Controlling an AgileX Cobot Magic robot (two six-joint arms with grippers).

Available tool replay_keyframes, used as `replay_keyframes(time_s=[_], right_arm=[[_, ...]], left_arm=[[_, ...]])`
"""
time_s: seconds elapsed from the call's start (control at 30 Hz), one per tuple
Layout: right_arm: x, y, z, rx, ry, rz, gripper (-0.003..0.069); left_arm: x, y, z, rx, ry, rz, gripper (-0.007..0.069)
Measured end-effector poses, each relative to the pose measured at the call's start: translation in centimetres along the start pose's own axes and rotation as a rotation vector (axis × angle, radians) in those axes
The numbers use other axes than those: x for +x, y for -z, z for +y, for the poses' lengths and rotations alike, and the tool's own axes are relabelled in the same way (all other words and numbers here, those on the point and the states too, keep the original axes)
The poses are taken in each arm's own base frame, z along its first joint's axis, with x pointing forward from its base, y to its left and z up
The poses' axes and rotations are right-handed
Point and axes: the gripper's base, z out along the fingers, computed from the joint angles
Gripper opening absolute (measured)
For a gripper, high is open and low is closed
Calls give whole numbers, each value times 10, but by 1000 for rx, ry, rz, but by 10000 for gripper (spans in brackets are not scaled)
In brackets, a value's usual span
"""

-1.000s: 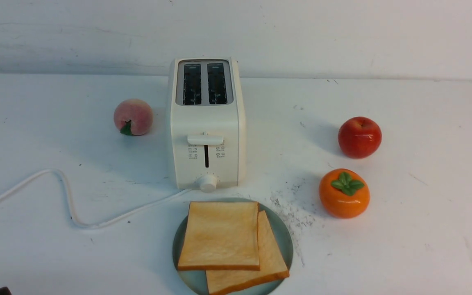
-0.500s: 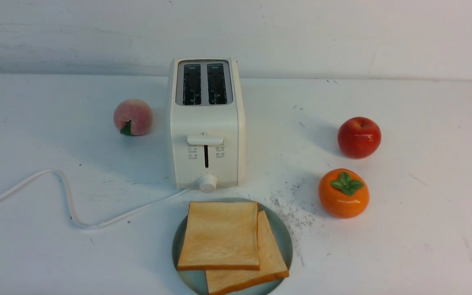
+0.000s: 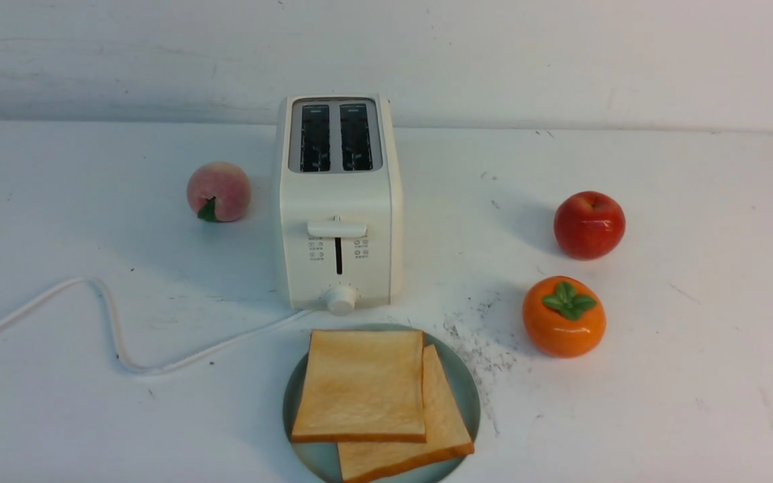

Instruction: Take toasted bread from bread machine on white table place on plate.

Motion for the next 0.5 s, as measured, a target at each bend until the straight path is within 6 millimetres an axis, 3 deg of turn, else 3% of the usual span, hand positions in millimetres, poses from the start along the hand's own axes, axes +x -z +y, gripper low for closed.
replay_keyframes(time_s=[0.5], right_arm=[[0,0,0,0,0,0,101]], left_arm=[[-1,0,2,-43,17,-18,53]])
